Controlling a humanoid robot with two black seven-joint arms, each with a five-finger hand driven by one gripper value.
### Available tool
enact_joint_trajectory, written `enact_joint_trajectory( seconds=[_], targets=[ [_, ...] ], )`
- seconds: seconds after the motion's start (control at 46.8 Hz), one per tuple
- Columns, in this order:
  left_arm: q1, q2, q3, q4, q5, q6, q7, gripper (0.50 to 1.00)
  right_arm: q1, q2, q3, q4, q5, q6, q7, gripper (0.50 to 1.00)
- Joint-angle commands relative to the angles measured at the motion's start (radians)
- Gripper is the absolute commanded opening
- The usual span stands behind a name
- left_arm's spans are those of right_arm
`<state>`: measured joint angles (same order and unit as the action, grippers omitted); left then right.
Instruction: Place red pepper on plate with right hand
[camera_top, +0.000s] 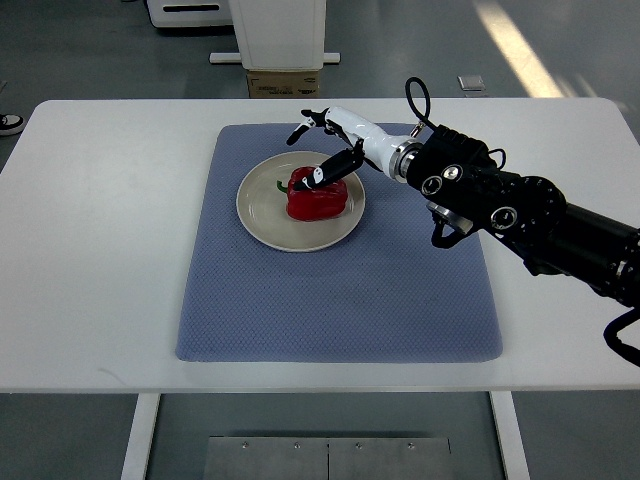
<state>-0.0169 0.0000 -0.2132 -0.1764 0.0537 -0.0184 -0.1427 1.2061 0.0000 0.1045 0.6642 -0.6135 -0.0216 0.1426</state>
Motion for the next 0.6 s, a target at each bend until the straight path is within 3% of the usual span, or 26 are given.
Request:
enact_joint_trajectory(
  seconds=[0.0,0.578],
  targets=[
    [0.000,0.000,0.000,0.000,0.000,0.000,0.000,1.000,-0.013,0.000,0.035,0.000,0.000,0.000,0.000,1.000],
    [0.000,0.000,0.000,0.000,0.000,0.000,0.000,1.000,-0.195,-0.127,0.486,-0.002,0.000,-0.024,-0.008,1.000]
  ],
)
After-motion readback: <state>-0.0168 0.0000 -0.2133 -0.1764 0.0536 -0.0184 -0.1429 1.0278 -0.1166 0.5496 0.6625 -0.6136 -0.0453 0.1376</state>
